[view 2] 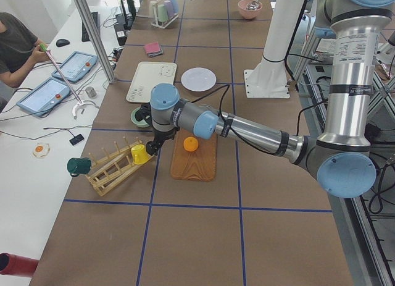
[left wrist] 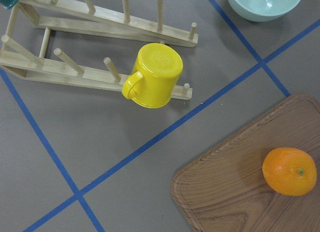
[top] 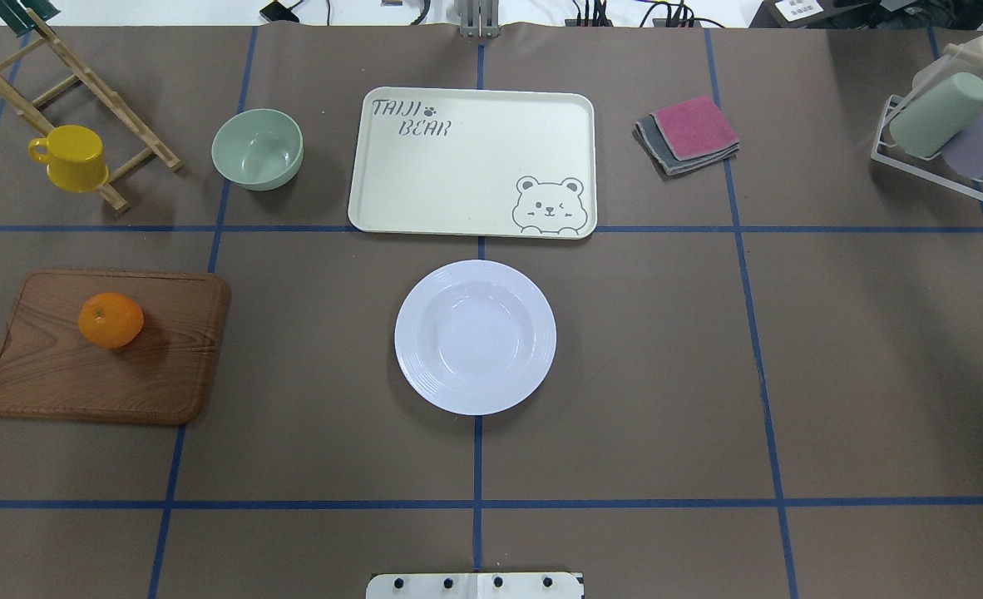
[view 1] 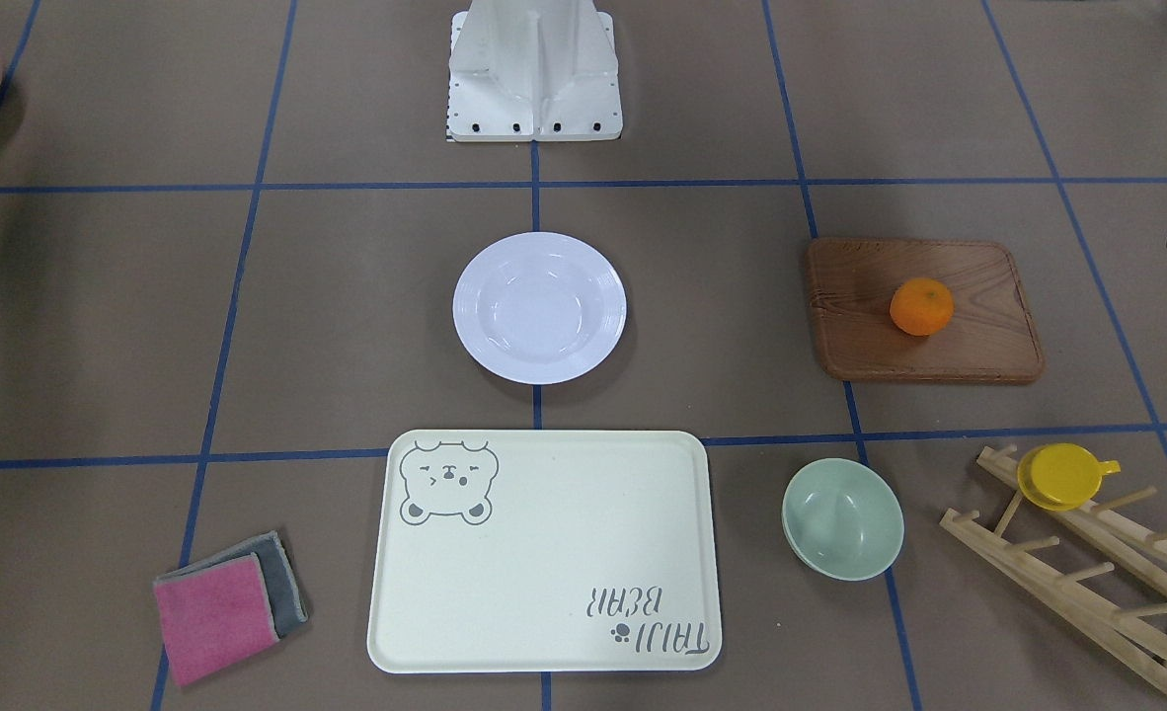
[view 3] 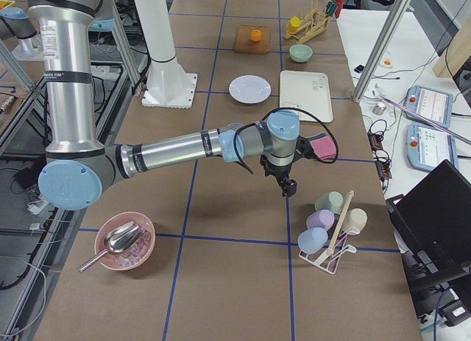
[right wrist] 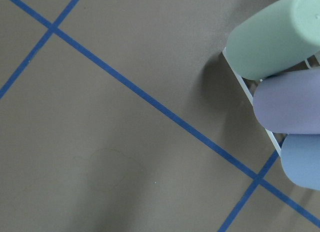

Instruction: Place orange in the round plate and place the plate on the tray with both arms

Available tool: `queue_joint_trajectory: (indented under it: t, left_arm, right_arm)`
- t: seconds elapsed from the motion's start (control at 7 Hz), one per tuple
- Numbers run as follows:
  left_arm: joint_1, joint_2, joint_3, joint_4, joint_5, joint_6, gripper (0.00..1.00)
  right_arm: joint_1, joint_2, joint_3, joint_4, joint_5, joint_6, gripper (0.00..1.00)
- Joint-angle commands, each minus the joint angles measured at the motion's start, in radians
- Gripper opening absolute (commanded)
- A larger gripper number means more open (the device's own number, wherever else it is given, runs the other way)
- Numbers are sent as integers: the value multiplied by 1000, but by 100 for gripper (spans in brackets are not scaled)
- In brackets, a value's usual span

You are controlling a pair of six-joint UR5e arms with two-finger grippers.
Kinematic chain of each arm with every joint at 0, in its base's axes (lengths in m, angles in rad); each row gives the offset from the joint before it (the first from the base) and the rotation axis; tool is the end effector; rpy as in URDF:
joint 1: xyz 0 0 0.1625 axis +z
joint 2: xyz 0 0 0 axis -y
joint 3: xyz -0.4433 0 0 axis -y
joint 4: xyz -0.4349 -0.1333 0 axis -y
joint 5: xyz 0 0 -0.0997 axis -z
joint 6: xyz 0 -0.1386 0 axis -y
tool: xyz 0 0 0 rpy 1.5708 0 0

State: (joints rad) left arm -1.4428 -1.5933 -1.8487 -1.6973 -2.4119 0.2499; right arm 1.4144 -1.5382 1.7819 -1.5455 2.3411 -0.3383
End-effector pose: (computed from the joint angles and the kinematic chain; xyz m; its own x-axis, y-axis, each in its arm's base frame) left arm 0.0410 -0.5537 0.5198 0.5737 0.6023 -0.5550 -0.2664 0.7780 0.5690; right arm -0.0507 -0.5580 0.5700 0.5917 -0.5939 0.5451 0.3674 0.8005 0.4735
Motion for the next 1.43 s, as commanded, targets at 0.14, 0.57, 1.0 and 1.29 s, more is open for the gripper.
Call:
queue_joint_trajectory:
  t: [0.14,0.57,1.0,1.29]
  left_arm:
    - [-1,-5,-10,-2,-3,-4,100]
    - [2,-10,-21,-4,-51,-156,100]
    - [144,-5,-17,-67,-36,-225,100]
    - [312,-5,-43,-126,98,-370,99]
  right_arm:
    - [0,23,-27,18,-5,1,100]
    - [0,23,-27,30,-5,-1,100]
    - [-6,6,-41,81,-2,-2,100]
    - [-11,-5,-41,81,-2,-1,100]
